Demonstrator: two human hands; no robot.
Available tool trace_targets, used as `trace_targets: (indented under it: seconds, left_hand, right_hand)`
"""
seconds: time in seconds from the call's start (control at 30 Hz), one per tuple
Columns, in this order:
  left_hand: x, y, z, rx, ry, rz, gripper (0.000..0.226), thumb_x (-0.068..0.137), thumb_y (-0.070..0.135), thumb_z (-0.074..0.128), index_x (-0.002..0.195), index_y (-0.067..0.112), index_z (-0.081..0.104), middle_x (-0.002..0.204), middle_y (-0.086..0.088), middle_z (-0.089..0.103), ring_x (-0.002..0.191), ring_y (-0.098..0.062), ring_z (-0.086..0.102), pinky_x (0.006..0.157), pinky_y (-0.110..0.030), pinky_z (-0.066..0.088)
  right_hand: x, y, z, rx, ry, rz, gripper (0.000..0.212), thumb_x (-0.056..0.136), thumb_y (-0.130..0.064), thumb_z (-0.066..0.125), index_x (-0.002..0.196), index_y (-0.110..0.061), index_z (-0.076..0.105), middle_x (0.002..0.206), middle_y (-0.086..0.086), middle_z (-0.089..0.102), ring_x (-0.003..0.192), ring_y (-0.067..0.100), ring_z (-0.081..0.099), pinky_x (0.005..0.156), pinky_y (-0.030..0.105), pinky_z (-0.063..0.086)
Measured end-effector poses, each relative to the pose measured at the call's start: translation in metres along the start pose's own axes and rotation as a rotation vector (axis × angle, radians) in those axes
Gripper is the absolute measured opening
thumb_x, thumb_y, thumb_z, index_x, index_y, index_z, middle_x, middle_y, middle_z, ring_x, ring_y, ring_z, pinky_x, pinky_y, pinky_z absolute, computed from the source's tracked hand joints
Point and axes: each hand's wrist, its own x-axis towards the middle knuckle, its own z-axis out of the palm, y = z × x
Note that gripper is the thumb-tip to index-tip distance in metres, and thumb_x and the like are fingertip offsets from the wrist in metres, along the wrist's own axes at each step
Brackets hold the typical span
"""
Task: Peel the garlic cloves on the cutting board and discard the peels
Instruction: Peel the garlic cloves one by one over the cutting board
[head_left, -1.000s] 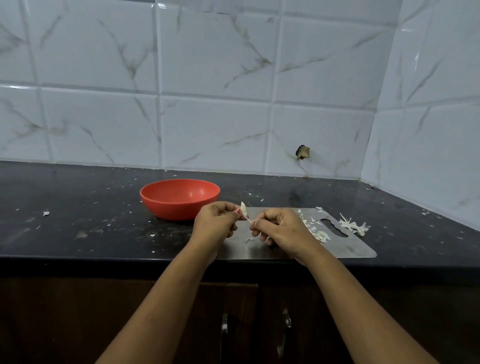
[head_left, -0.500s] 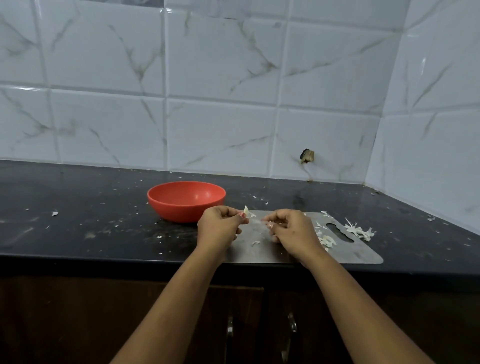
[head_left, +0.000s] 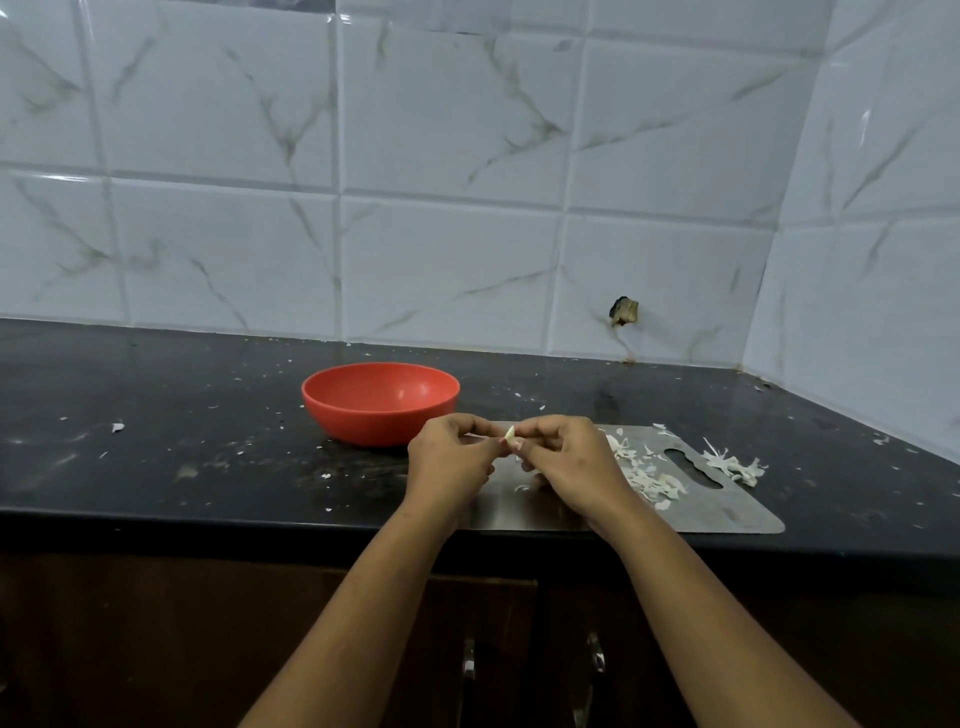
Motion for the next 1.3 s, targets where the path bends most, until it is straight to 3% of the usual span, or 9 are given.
trace_targets:
  seconds: [0.27, 0.67, 0.93, 1.17, 1.3]
  left_hand:
    - [-0.0027, 0.0011, 0.0012, 0.09, -0.046, 0.091, 0.011, 0.088, 0.009, 0.067, 0.087, 0.019, 0.069, 0.08, -0.003, 0.072, 0.054, -0.005, 0.06, 0.047, -0.013, 0.046]
    - [-0.0029, -0.0013, 0.0003, 0.072, -0.059, 0.091, 0.012, 0.087, 0.006, 0.067, 0.088, 0.018, 0.07, 0.08, -0.003, 0.073, 0.056, -0.006, 0.062, 0.051, -0.015, 0.047]
    - [-0.0038, -0.0001, 0.0001, 0.086, -0.072, 0.105, 0.01, 0.087, 0.005, 0.066, 0.09, 0.014, 0.069, 0.077, -0.002, 0.072, 0.057, -0.007, 0.062, 0.051, -0.014, 0.049]
    - [-0.0028, -0.002, 0.0, 0.077, -0.084, 0.107, 0.006, 0.087, 0.008, 0.067, 0.09, 0.011, 0.071, 0.079, -0.004, 0.073, 0.058, -0.008, 0.064, 0.053, -0.017, 0.05]
    - [-0.0018, -0.002, -0.0011, 0.018, -0.094, 0.085, 0.009, 0.083, 0.017, 0.073, 0.088, 0.01, 0.07, 0.078, -0.005, 0.074, 0.058, -0.008, 0.063, 0.052, -0.017, 0.047]
  right_hand:
    - [-0.0032, 0.0021, -0.0041, 0.144, 0.018, 0.001, 0.009, 0.083, -0.009, 0.074, 0.078, -0.014, 0.069, 0.064, -0.003, 0.068, 0.058, 0.004, 0.059, 0.05, 0.017, 0.046]
    - [-0.0042, 0.0001, -0.0004, -0.038, -0.022, -0.119, 0.016, 0.092, -0.015, 0.063, 0.078, -0.021, 0.06, 0.068, -0.012, 0.063, 0.059, -0.005, 0.056, 0.053, 0.011, 0.043]
    - [-0.0059, 0.0003, 0.0002, -0.117, -0.046, -0.142, 0.02, 0.096, -0.015, 0.057, 0.077, -0.022, 0.055, 0.075, -0.006, 0.062, 0.066, 0.006, 0.055, 0.059, 0.013, 0.043]
    - [-0.0051, 0.0012, 0.002, -0.266, -0.064, -0.155, 0.026, 0.099, -0.015, 0.048, 0.076, -0.027, 0.044, 0.08, -0.005, 0.056, 0.078, 0.016, 0.058, 0.066, 0.023, 0.042]
    - [-0.0059, -0.0008, 0.0021, -0.233, -0.065, -0.164, 0.021, 0.101, -0.013, 0.044, 0.082, -0.023, 0.045, 0.084, -0.001, 0.055, 0.072, 0.011, 0.056, 0.058, 0.011, 0.04]
